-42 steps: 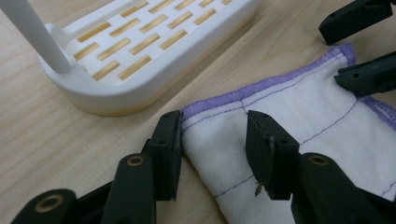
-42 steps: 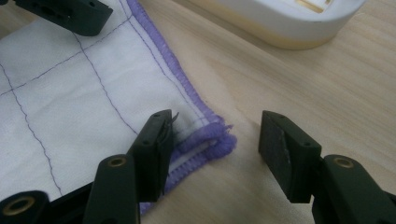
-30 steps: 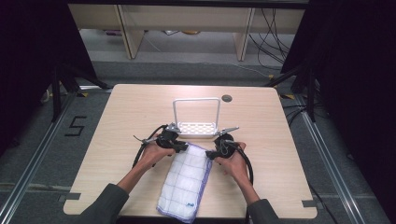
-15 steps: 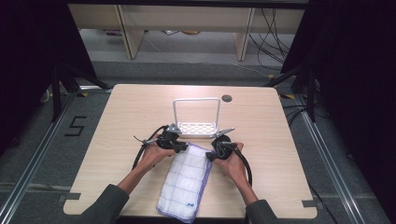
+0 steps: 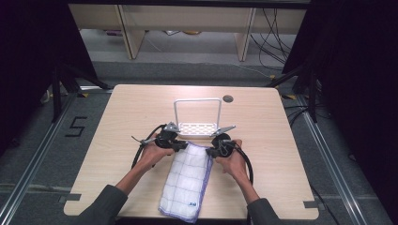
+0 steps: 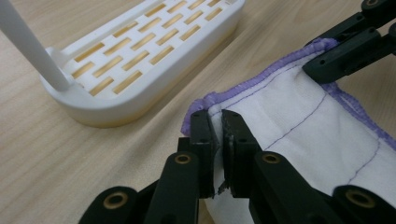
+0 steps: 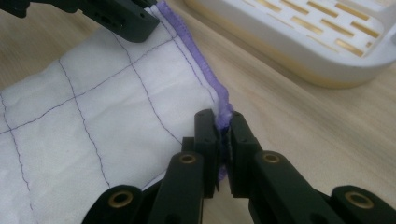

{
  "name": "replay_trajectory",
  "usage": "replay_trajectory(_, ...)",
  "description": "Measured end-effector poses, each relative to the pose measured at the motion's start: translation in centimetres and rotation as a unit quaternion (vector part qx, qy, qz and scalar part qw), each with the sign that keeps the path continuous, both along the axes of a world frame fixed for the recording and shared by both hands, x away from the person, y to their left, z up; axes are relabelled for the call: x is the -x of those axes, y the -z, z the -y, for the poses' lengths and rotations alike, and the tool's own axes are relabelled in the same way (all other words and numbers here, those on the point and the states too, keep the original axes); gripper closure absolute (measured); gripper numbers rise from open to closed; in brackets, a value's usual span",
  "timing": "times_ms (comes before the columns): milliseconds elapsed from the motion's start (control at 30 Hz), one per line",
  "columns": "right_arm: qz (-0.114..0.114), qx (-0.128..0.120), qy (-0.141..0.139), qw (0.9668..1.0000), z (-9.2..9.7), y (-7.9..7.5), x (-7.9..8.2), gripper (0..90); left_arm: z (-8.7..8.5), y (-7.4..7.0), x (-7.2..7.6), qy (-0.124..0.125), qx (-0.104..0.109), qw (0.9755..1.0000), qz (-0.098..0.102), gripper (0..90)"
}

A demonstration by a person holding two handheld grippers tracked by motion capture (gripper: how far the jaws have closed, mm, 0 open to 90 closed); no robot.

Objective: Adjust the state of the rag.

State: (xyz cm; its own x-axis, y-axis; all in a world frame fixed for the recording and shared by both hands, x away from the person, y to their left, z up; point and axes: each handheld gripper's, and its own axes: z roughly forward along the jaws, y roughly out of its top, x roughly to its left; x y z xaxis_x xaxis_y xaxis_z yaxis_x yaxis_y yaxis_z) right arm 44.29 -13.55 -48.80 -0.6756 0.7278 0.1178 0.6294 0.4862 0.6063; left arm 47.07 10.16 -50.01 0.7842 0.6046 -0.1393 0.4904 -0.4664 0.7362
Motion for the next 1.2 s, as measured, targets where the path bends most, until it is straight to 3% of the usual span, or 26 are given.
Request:
replay_trajectory(167,0.005,-0.001,-0.009,0.9999,-0.4,-0.5,-0.5,85.5,-0.7,-0.7,0.0,0.005,0.003,1.0000,0.006,83.3)
replay_trajectory(200,0.005,-0.008,-0.010,0.9999,-0.5,-0.6,-0.6,85.5,-0.7,-0.8,0.1,-0.007,0.016,0.9998,0.006,83.3)
replay_trajectory(300,0.012,-0.010,-0.015,0.9998,-0.6,-1.0,-1.1,85.6,-1.3,-1.1,-0.1,-0.003,0.018,0.9998,0.009,83.2)
replay_trajectory(400,0.019,-0.012,-0.017,0.9996,-0.7,-1.5,-1.5,85.6,-1.5,-1.3,-0.1,-0.014,0.033,0.9993,0.008,83.3)
replay_trajectory(700,0.028,-0.011,-0.031,0.9990,-0.9,-2.3,-2.0,85.6,-2.1,-1.9,-0.2,-0.016,0.042,0.9988,0.017,83.3)
replay_trajectory(800,0.024,-0.015,-0.006,0.9996,-0.8,-2.2,-2.1,85.5,-2.2,-2.1,-0.2,-0.024,0.048,0.9984,0.018,83.2)
replay_trajectory(833,0.026,-0.018,-0.024,0.9992,-0.6,-2.3,-2.2,85.6,-2.3,-2.2,-0.2,-0.021,0.047,0.9985,0.017,83.2)
replay_trajectory(900,0.031,-0.030,-0.023,0.9988,-0.5,-2.2,-2.3,85.5,-2.3,-2.4,-0.3,-0.021,0.053,0.9981,0.021,83.2)
replay_trajectory(1033,0.030,-0.024,-0.026,0.9989,-0.3,-2.5,-2.3,85.6,-2.2,-2.8,-0.1,-0.020,0.053,0.9981,0.024,83.2)
replay_trajectory(1200,0.055,-0.030,-0.039,0.9973,-0.1,-3.3,-2.2,85.6,-2.3,-4.0,0.4,-0.012,0.059,0.9976,0.035,83.3)
